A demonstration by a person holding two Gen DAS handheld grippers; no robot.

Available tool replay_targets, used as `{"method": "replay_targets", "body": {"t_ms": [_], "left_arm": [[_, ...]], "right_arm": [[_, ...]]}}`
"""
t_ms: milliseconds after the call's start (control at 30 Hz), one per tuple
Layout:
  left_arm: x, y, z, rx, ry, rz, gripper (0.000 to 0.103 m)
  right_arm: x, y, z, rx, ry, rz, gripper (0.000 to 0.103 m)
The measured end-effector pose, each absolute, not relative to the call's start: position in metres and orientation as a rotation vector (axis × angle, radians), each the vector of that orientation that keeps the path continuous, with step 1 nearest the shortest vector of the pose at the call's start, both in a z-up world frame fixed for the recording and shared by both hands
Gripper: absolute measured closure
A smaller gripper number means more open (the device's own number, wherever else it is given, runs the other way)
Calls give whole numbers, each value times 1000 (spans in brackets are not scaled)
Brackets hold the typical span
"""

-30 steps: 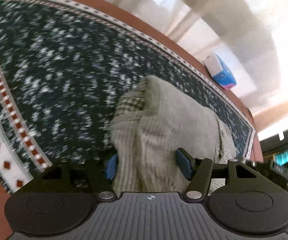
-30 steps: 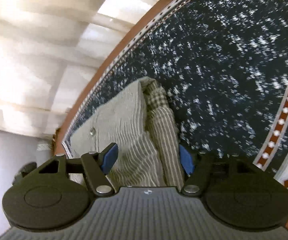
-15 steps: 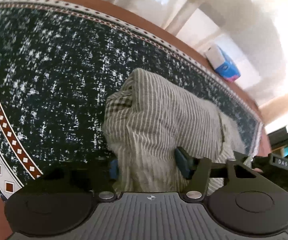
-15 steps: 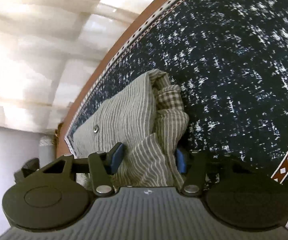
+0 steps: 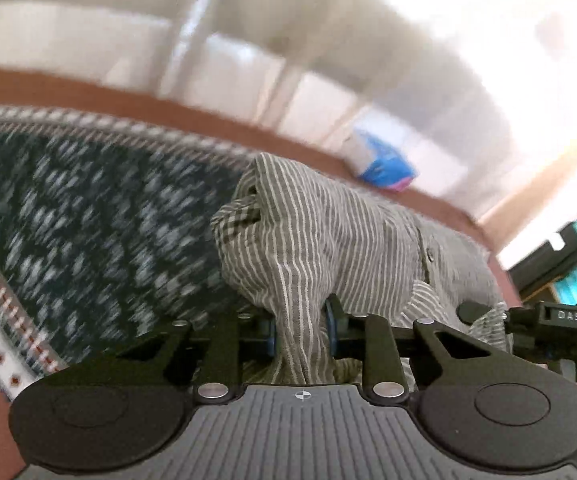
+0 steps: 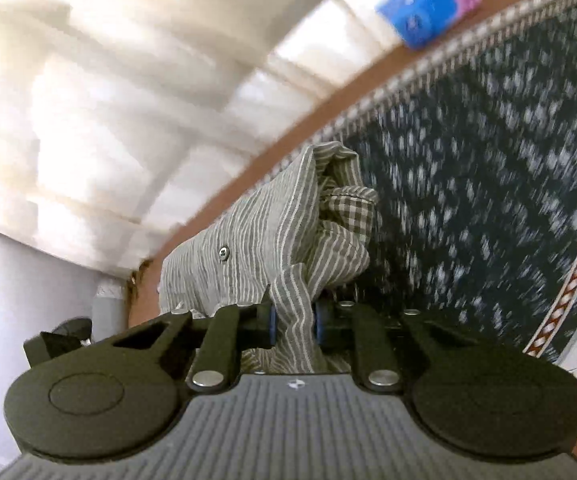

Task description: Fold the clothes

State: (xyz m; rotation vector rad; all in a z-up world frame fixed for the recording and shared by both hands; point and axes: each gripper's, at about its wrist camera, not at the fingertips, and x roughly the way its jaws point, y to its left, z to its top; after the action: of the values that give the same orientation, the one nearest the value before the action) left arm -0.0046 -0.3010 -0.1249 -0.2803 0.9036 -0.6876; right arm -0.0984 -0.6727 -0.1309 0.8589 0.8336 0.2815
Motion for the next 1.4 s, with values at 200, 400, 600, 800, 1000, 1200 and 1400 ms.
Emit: {"method": "replay_targets", "body": {"t_ms": [200,400,600,800,1000,1200,1400], "left_arm": [[-6,-352,-96,-265,841,-821,84],[-2,-426,-68,-253,775,-901,83],[5,-527,-53,-211,730,-905,83],[20,-648,-66,-191,735,-820,83],[54,-745,-88,-194,762,-741,83],[101,-791,-126,-183,809,-665,82],[139,-807,-175,-158,886,-575,79]], "right_arm": [[-115,-712,-79,776,757,216,84],[-125,-771,-35,706,686,164,84],[-111,-860,-19,674,656,161,84],[-69,-978,-31,661,682,227,84],[-14,-1073,-52,639,726,219,84],[38,-1120,-91,675,738,212,83],[86,-1126,-147,676,800,214,82]]}}
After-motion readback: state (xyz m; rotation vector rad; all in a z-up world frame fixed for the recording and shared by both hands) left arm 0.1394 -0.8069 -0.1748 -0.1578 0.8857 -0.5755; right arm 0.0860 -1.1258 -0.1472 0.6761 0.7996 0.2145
